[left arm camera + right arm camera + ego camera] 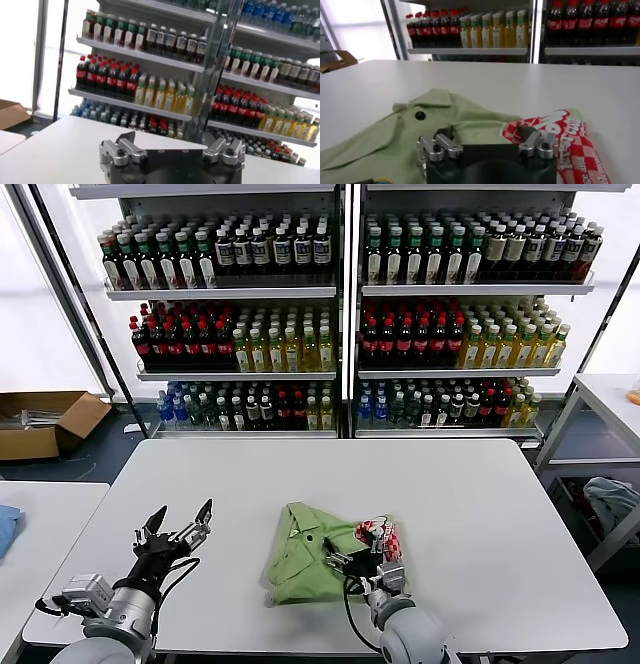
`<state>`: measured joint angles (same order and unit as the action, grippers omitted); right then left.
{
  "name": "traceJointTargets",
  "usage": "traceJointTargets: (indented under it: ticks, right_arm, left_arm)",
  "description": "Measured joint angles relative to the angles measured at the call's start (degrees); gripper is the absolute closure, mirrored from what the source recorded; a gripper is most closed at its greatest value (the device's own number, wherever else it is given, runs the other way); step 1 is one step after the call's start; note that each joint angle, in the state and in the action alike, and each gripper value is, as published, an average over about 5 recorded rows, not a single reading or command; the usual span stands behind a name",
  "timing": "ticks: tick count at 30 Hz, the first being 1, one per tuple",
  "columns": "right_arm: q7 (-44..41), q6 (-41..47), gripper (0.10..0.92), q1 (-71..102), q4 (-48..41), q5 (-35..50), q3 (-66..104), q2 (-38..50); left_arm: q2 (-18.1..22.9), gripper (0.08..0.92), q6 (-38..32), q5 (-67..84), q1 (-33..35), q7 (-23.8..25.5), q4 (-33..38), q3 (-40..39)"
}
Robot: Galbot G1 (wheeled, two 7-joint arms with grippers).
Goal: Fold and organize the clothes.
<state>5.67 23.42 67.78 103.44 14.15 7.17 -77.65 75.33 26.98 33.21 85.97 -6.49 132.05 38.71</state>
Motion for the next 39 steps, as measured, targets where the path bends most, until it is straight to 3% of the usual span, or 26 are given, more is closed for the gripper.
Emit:
traceJointTargets:
  ticks: [24, 39]
  right_arm:
    - [-6.1, -7.61, 0.203, 11.95, 19.94, 2.09, 18.0, 4.71]
    - [-13.43, -12.35, 0.203, 21.61, 21.26, 1.5, 29.41, 3.63]
  left_arm:
    - [-1.56, 0.177, -1.49, 0.06, 0.45, 4.16, 0.6, 2.55]
    - [-2.85, 0.177, -3.17, -0.22, 2.25, 8.22, 0.69, 5.39]
